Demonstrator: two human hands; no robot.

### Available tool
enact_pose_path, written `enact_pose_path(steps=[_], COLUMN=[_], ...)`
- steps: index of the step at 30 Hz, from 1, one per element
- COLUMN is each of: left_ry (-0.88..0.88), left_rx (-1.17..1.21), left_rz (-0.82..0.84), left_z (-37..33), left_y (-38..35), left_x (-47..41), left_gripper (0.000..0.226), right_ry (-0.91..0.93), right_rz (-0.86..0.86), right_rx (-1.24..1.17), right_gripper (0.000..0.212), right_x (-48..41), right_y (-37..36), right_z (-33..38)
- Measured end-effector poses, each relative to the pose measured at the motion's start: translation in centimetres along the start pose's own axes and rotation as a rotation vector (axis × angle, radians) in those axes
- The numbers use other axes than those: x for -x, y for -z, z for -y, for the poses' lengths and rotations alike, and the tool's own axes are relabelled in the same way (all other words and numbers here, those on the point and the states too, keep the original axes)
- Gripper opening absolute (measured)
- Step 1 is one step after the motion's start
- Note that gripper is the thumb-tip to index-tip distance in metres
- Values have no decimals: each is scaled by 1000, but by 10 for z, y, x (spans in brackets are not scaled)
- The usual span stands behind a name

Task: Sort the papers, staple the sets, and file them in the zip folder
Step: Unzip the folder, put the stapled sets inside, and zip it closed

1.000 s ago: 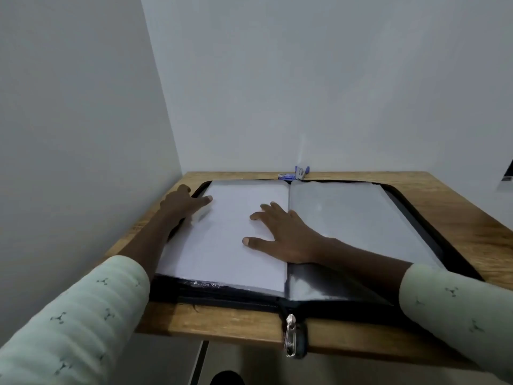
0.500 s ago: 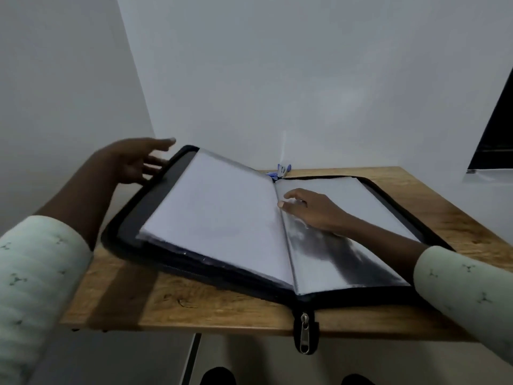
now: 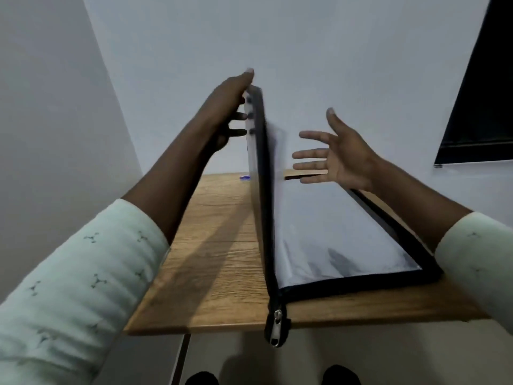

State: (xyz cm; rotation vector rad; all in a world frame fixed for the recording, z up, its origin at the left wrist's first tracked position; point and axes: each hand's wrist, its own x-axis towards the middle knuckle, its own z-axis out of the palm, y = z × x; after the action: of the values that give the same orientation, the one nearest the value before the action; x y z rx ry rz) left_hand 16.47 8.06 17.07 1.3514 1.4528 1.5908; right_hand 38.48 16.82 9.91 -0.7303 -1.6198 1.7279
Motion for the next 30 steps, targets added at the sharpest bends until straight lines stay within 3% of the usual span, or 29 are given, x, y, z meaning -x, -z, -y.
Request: enact_pose_path(steps=[8, 13, 16, 21, 25, 27, 30], left_ry=[-202, -171, -64, 26, 66, 55, 42], left_rx=[-314, -445, -534, -792, -978, -1000, -1027], left_rz=[67, 264, 346, 401, 423, 437, 425], left_z=[16, 45, 69, 109, 137, 149, 162], left_y=[-100, -131, -130, -112, -98, -94, -83], left_x=[-4, -9, -3, 5, 12, 17, 16], left_gripper=[41, 47, 52, 58, 58, 59, 73], right_ry=[-42, -44, -206, -501, -445, -433, -396], right_rz=[56, -60, -145, -151, -248, -257, -235], right_rx=[13, 126, 307, 568, 861, 898, 919], right_gripper=[90, 33, 20, 46, 56, 60, 89], right_x=[35, 42, 43, 45, 41, 38, 32], right_y=[48, 53, 74, 97, 96, 96, 98], right_z=[38, 34, 30, -5, -40, -49, -56])
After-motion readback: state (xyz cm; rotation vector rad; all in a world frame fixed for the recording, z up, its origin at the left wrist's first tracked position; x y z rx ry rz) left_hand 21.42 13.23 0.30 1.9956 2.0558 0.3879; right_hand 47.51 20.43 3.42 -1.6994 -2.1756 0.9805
